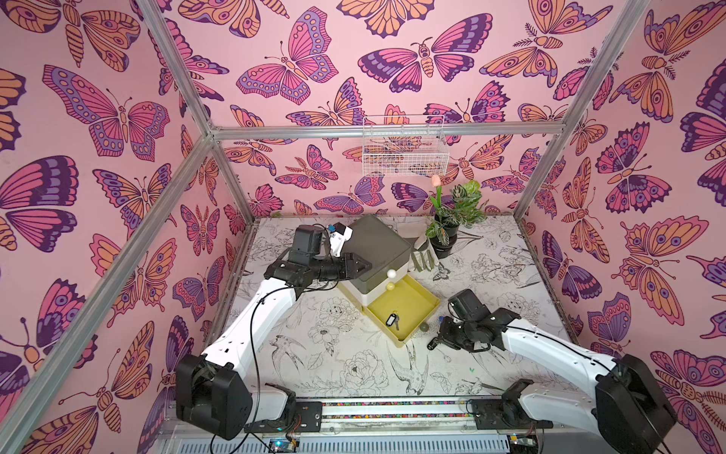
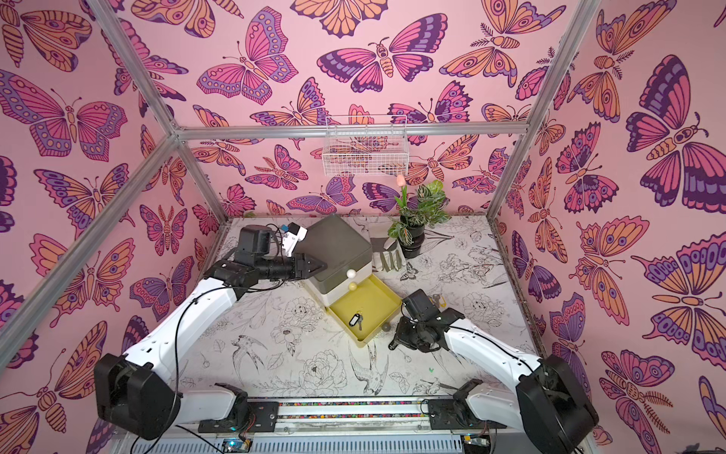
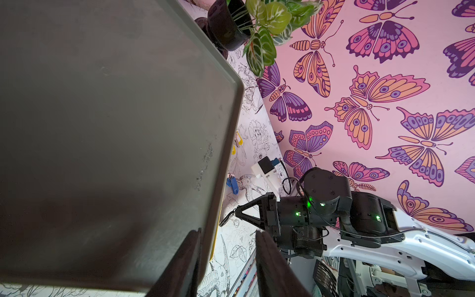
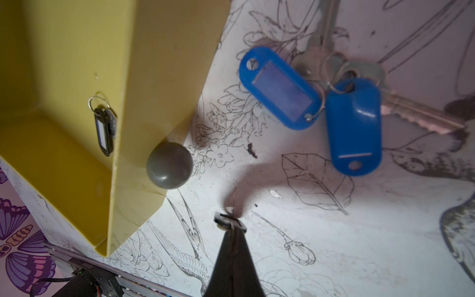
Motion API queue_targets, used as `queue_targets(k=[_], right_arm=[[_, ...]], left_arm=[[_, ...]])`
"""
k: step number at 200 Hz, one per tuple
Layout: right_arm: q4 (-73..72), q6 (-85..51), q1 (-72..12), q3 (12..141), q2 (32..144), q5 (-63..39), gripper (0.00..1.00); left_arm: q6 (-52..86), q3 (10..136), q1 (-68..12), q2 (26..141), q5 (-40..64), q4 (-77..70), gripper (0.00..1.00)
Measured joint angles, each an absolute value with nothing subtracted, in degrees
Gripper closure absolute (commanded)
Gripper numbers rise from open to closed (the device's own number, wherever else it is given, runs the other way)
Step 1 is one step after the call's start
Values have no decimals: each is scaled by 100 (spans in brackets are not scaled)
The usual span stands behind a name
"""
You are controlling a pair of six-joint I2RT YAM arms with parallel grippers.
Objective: Take the keys out of the drawer
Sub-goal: Place the key at the center of the board.
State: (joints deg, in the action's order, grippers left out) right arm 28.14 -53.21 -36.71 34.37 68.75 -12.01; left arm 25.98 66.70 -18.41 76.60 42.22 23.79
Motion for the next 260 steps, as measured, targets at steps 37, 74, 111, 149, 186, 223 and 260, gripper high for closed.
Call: queue_targets(k=[37,74,111,149,186,223,260], right_arm=[[2794,-5218,-3627,3485,7118,-1203,100],[2694,-5177,-3559,3531,7323,-1201,100],[2558,-5098,-3439,3531,7505,-1203,100],[2475,-5089,-3422,3531,7583,-1203,100],[2458,-5078,-3422,3531,7607,-1203,94],[2460,-5072,-3420,3531,7605,-1201,84],[2467,-5070,-3420,3531,7566,-1184,71]], left_arm=[[2598,6670,-1841,7660,4219,2379,60],[2598,6670,-1841,7660,4219,2379,60],[2596,6670,-1841,7662,4219,2379,60],[2593,6670,-1841,7662,4219,2377,60],[2591,6670,-1841,7662,4219,2377,60],[2589,6670,-1841,7662,4219,2379,60],[2580,6670,-1841,7662,4219,2379,60]])
